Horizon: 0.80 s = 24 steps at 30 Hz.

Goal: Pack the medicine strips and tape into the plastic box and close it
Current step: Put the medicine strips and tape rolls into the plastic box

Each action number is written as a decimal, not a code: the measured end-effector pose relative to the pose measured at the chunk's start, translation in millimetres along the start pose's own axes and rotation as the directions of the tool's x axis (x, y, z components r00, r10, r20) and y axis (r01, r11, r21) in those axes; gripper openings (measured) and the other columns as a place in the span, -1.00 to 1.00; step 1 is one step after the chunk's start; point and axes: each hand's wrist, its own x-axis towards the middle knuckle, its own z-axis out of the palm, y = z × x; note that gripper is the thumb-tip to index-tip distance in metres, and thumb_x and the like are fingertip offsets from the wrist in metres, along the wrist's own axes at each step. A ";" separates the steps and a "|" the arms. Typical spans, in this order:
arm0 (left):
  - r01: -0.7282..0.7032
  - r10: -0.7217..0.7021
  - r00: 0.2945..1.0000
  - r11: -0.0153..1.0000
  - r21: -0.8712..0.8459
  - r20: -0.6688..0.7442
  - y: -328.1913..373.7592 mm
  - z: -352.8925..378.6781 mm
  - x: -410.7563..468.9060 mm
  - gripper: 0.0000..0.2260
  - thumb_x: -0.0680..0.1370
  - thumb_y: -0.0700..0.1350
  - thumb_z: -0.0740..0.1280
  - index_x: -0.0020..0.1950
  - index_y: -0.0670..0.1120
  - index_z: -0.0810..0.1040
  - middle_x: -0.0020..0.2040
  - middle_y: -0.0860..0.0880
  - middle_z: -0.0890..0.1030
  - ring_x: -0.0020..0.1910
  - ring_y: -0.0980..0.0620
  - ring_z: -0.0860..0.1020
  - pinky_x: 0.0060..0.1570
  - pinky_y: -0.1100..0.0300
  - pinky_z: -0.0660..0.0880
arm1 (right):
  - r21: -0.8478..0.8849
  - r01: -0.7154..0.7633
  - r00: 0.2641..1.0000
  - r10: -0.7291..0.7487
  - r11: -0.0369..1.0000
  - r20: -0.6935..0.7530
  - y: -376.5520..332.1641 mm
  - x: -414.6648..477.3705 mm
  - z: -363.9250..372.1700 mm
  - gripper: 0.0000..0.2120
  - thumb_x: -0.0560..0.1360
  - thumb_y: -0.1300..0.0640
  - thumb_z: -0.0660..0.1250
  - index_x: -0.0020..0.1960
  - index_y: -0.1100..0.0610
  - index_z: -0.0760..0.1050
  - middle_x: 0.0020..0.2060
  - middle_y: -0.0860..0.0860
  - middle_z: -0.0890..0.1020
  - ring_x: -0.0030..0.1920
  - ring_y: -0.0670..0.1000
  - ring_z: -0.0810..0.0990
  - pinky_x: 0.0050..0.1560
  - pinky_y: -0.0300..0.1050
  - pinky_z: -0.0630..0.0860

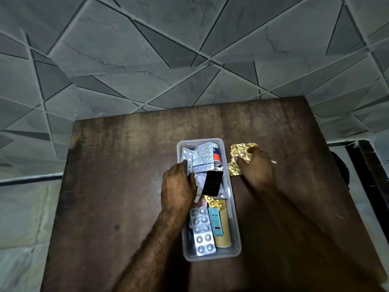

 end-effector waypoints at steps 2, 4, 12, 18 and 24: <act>0.026 -0.025 0.998 1.000 -0.008 0.052 1.7 -2.4 -1.4 -0.67 0.52 -0.14 0.33 0.28 -0.16 0.54 0.10 -0.18 0.65 0.04 -0.18 0.61 0.00 0.11 0.49 | -0.080 -0.104 0.993 0.108 0.991 0.043 14.2 10.8 5.7 -0.27 0.34 -0.31 0.30 0.31 0.18 0.34 0.22 0.27 0.51 0.23 0.31 0.48 0.24 0.18 0.42; 0.045 -0.048 0.993 0.999 0.027 0.112 1.3 -1.9 -2.9 -0.68 0.54 -0.12 0.30 0.29 -0.10 0.51 0.11 -0.15 0.65 0.05 -0.16 0.62 -0.05 0.13 0.48 | -0.111 -0.148 0.985 0.157 0.983 0.074 20.4 15.9 10.1 -0.12 0.27 -0.40 0.32 0.36 0.15 0.26 0.26 0.27 0.48 0.26 0.32 0.45 0.25 0.20 0.37; 0.066 -0.061 0.986 0.997 -0.033 0.153 -2.7 -6.6 -11.0 -0.66 0.56 -0.10 0.30 0.34 -0.04 0.51 0.16 -0.13 0.66 0.10 -0.12 0.63 0.02 0.20 0.47 | -0.118 -0.232 0.972 0.236 0.966 0.018 12.3 19.2 18.4 0.01 0.16 -0.16 0.59 0.40 0.15 0.13 0.30 0.32 0.41 0.29 0.36 0.40 0.20 0.24 0.41; 0.189 -0.183 0.982 0.906 -0.378 0.051 -22.0 -12.1 -14.7 -0.78 0.52 -0.13 0.37 0.16 0.00 0.63 0.03 0.07 0.70 -0.15 0.17 0.66 -0.02 0.27 0.57 | 0.425 -0.317 0.948 0.300 0.848 0.110 37.1 40.0 1.9 -0.78 0.31 0.26 0.51 -0.13 0.13 0.52 -0.09 0.20 0.67 -0.11 0.20 0.65 -0.09 0.09 0.63; 0.244 -0.242 0.968 0.864 -0.440 0.061 -26.3 -14.7 -17.2 -0.84 0.51 -0.15 0.38 0.06 0.01 0.65 -0.16 0.13 0.67 -0.29 0.33 0.61 -0.24 0.46 0.50 | 0.728 -0.283 0.954 0.261 0.624 0.147 33.5 35.0 -44.4 -0.81 0.41 0.34 0.41 -0.01 0.16 0.56 -0.11 0.10 0.67 -0.19 0.08 0.66 -0.23 -0.04 0.64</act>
